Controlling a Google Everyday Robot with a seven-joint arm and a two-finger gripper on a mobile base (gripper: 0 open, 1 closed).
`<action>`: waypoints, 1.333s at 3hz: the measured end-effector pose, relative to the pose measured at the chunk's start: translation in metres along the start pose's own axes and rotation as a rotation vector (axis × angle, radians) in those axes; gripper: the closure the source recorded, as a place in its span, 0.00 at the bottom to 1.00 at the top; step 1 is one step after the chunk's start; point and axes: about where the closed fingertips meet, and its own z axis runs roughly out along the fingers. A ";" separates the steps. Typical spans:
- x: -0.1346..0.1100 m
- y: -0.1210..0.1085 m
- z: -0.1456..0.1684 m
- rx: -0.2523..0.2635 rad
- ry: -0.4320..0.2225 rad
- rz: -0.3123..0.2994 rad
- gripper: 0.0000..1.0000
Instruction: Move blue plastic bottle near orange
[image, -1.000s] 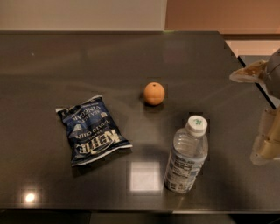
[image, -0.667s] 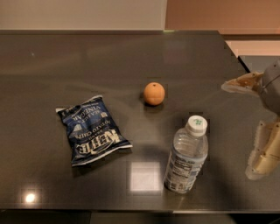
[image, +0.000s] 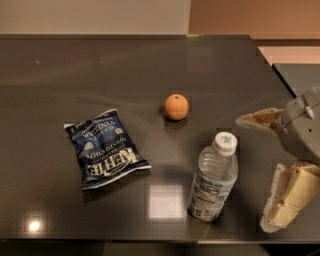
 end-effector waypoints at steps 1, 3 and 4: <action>-0.012 0.006 0.013 -0.028 -0.049 0.020 0.00; -0.035 0.011 0.025 -0.066 -0.142 0.043 0.00; -0.045 0.013 0.025 -0.084 -0.197 0.057 0.26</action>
Offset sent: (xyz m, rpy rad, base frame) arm -0.0101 0.0487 -0.0102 0.1635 0.0918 0.0006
